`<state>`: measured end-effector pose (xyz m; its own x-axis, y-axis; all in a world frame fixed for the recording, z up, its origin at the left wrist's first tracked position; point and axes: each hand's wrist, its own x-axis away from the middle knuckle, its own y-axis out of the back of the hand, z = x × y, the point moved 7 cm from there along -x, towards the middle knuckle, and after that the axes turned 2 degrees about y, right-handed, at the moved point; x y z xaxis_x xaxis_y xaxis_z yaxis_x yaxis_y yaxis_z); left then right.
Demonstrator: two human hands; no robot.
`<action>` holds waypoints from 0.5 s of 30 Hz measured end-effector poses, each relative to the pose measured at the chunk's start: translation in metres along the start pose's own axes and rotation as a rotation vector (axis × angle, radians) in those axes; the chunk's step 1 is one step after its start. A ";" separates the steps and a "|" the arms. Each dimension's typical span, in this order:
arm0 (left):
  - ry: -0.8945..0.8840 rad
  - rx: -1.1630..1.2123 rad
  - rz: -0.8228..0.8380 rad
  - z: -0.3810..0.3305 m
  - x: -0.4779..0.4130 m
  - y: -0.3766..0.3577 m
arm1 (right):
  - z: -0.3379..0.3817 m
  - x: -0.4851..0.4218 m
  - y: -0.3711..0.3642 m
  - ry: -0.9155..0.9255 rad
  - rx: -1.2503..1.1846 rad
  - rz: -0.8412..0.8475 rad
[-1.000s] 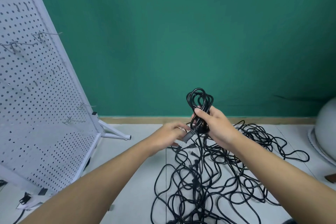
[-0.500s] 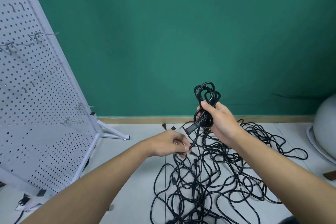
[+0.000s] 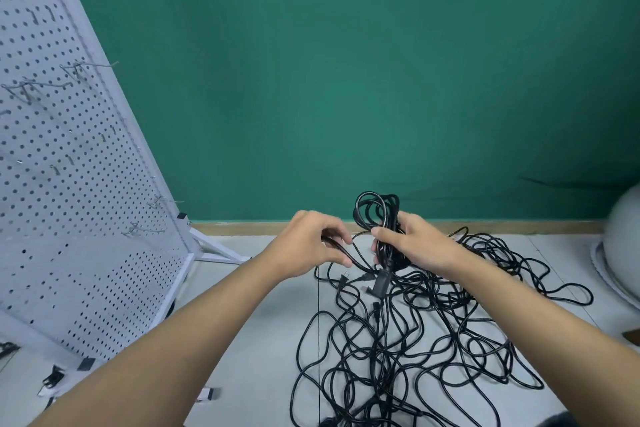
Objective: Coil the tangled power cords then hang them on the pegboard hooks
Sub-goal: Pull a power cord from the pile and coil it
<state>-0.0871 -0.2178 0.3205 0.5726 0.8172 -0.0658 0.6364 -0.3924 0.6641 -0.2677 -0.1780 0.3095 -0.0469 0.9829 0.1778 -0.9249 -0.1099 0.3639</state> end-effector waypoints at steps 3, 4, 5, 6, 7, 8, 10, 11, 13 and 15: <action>-0.054 -0.009 -0.048 -0.007 0.000 0.005 | 0.003 -0.001 -0.006 0.027 0.109 0.057; -0.087 -0.025 -0.062 -0.011 -0.001 0.005 | 0.005 -0.001 -0.008 0.032 0.168 0.068; -0.124 -0.049 -0.072 -0.016 -0.001 0.005 | 0.006 0.000 -0.010 0.037 0.218 0.071; -0.160 -0.069 -0.079 -0.020 -0.001 0.006 | 0.007 0.000 -0.012 0.041 0.254 0.068; -0.193 -0.077 -0.088 -0.024 -0.001 0.006 | 0.007 0.001 -0.012 0.049 0.272 0.066; -0.217 -0.072 -0.098 -0.026 -0.001 0.007 | 0.008 0.001 -0.013 0.063 0.281 0.073; -0.256 -0.062 -0.137 -0.029 0.001 0.010 | 0.011 0.001 -0.016 0.097 0.340 0.094; -0.275 -0.071 -0.163 -0.030 0.002 0.012 | 0.013 0.001 -0.017 0.116 0.371 0.113; -0.307 -0.098 -0.177 -0.032 0.004 0.012 | 0.019 0.004 -0.023 0.157 0.404 0.189; -0.325 -0.109 -0.155 -0.031 0.003 0.010 | 0.020 0.008 -0.027 0.174 0.403 0.265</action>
<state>-0.0951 -0.2057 0.3501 0.6189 0.6801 -0.3931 0.6795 -0.2125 0.7022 -0.2351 -0.1705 0.3195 -0.3533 0.9200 0.1696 -0.6554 -0.3727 0.6569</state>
